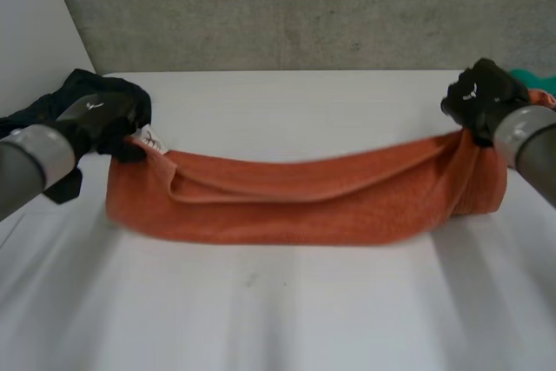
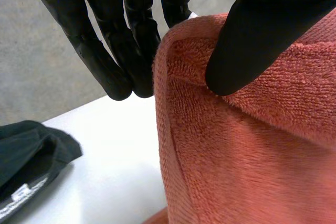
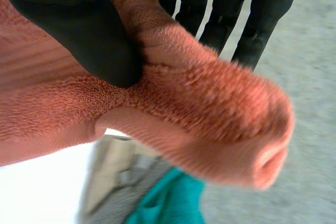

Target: Fold the laundry.

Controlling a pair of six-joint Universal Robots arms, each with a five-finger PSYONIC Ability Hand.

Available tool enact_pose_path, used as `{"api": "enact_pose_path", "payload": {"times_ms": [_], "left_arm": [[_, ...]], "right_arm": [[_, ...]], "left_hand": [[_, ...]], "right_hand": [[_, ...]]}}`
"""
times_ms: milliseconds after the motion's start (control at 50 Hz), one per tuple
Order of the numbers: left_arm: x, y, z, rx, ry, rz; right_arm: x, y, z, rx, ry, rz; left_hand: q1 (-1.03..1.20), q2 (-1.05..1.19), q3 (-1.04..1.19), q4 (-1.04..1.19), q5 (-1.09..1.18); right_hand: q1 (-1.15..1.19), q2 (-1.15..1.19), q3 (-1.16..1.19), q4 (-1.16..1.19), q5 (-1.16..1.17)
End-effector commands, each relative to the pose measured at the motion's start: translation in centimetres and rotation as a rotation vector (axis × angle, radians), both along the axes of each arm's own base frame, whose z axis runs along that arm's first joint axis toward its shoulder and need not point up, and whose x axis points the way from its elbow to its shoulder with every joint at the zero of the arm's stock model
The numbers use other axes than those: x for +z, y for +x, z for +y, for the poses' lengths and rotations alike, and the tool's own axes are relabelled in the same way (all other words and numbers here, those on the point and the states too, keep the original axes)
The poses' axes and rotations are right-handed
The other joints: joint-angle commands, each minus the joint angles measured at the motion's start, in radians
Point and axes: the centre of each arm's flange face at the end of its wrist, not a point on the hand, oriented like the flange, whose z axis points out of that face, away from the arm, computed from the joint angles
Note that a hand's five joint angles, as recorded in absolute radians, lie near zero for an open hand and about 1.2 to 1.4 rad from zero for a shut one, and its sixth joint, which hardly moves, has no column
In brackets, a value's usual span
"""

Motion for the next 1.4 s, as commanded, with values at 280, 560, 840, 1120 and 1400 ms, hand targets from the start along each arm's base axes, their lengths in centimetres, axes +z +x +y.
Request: {"api": "enact_pose_path", "payload": {"times_ms": [280, 560, 840, 1120, 1400], "left_arm": [[16.5, -1.6, -7.2, 0.154, -0.653, 0.376], [-5.2, -0.4, -5.7, 0.116, -0.135, 0.122], [-10.9, 0.5, -1.9, -0.073, -0.080, -0.123], [-11.2, 2.4, 0.4, -0.286, -0.281, -0.306], [-12.8, 2.9, 2.5, -0.434, -0.318, -0.356]], "right_arm": [[13.3, 0.6, -7.2, 0.101, -0.774, -0.558], [-5.1, 1.4, -3.9, 0.176, -0.162, -0.418], [-12.0, 0.8, -0.7, 0.090, 0.102, -0.292], [-10.2, 0.4, 0.0, 0.049, 0.172, -0.408], [-10.0, 0.1, 0.4, -0.009, 0.254, -0.405]], "left_hand": [[0.268, 0.208, 0.209, 0.197, 0.251], [0.268, 0.208, 0.209, 0.197, 0.251], [-0.257, -0.317, -0.315, -0.327, -0.273], [-0.551, -0.611, -0.609, -0.621, -0.567], [-0.030, -0.090, -0.088, -0.100, -0.046]], "right_hand": [[0.298, 0.221, 0.222, 0.203, 0.230], [0.298, 0.221, 0.222, 0.203, 0.230], [0.298, 0.221, 0.222, 0.203, 0.230], [0.298, 0.221, 0.222, 0.203, 0.230], [0.298, 0.221, 0.222, 0.203, 0.230]]}}
